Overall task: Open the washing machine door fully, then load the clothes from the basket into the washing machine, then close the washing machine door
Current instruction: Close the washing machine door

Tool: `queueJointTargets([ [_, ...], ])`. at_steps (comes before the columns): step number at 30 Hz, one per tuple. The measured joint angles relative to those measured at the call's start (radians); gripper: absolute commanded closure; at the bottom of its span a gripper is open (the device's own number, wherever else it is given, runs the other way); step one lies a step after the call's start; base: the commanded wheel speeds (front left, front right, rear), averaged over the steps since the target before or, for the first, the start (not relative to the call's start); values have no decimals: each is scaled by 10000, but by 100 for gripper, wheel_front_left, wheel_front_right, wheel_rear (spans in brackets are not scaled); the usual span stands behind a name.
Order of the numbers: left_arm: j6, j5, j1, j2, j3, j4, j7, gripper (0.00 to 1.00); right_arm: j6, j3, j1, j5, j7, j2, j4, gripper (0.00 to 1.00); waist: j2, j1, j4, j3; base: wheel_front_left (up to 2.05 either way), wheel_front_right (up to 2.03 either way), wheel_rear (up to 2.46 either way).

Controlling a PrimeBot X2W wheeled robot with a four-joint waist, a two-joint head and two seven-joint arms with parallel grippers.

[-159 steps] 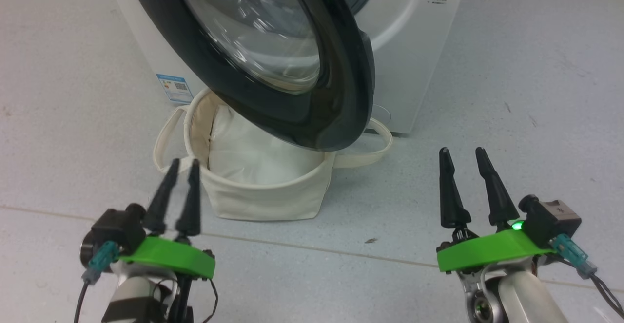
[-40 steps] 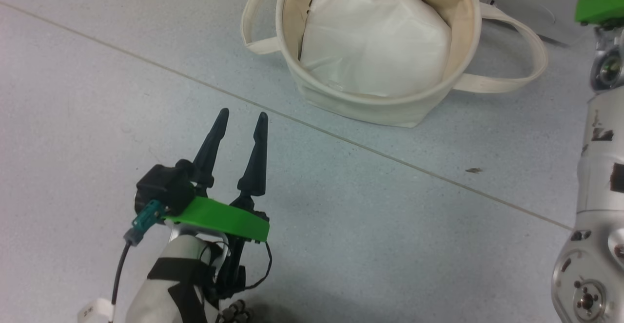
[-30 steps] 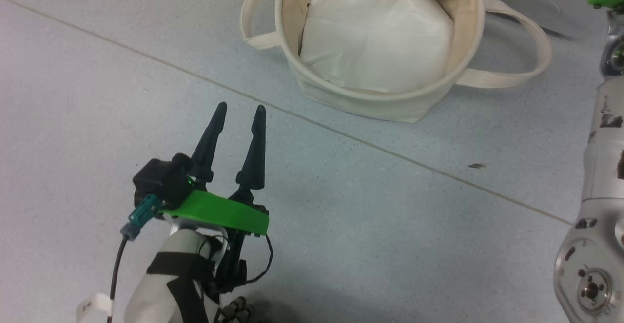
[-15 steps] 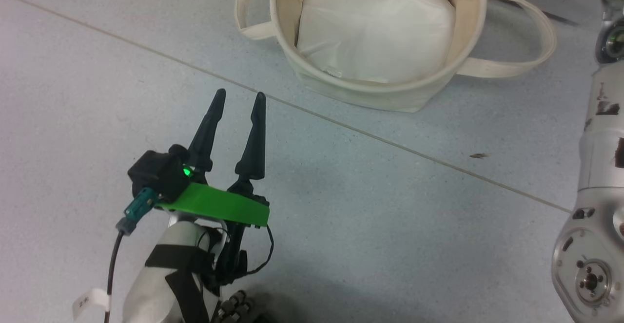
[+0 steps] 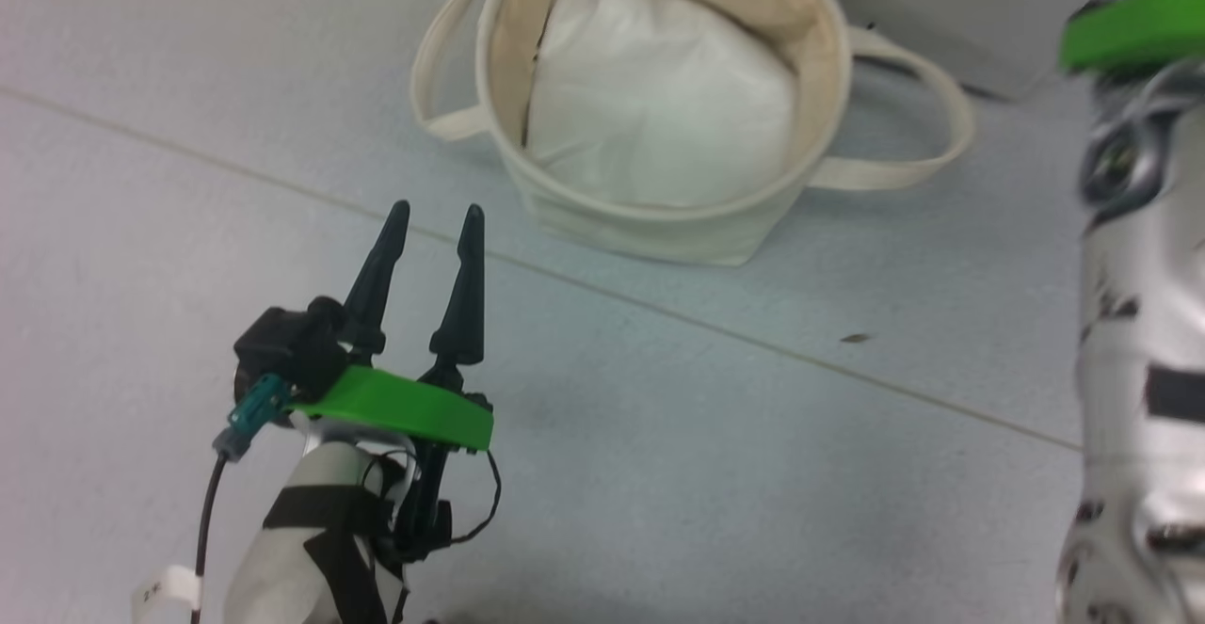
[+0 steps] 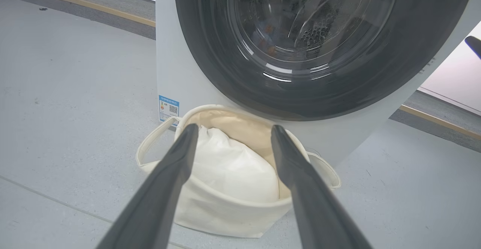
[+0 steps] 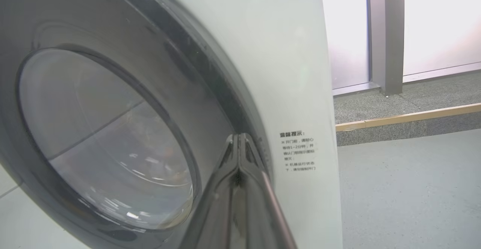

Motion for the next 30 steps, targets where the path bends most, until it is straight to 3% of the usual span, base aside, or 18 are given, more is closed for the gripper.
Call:
queueJointTargets([
  [11, -506, 228, 1095, 15, 646, 523, 0, 0, 0, 1990, 4689, 1695, 0, 59, -2489, 100, 0, -3, -1389, -1909, 0, 0, 0],
  [19, -579, 518, 1616, 25, 1020, 523, 0, 0, 0, 2100, 7403, 2061, 2, 159, -4038, 100, 0, -3, -2299, -2928, 0, 0, 0],
  [26, -583, 756, 2167, 36, 1348, 464, 2, 0, 0, 1971, 8405, 2330, 2, 199, -4389, 100, 0, -2, -2915, -3373, 0, 0, 0],
  [28, -587, 861, 2227, 40, 1360, 410, 2, 0, 0, 1979, 8579, 2318, 2, 211, -4454, 86, 0, -2, -3069, -3455, 0, 0, 0],
  [29, -627, 917, 2229, 40, 1358, 389, 0, 0, 0, 1979, 8643, 2215, 2, 213, -4472, 28, 0, -2, -3130, -3479, 0, 0, 0],
  [30, -658, 963, 2229, 38, 1352, 374, 0, 0, 0, 1977, 8706, 2113, 2, 215, -4523, 1, 0, -1, -3178, -3498, 0, 0, 0],
])
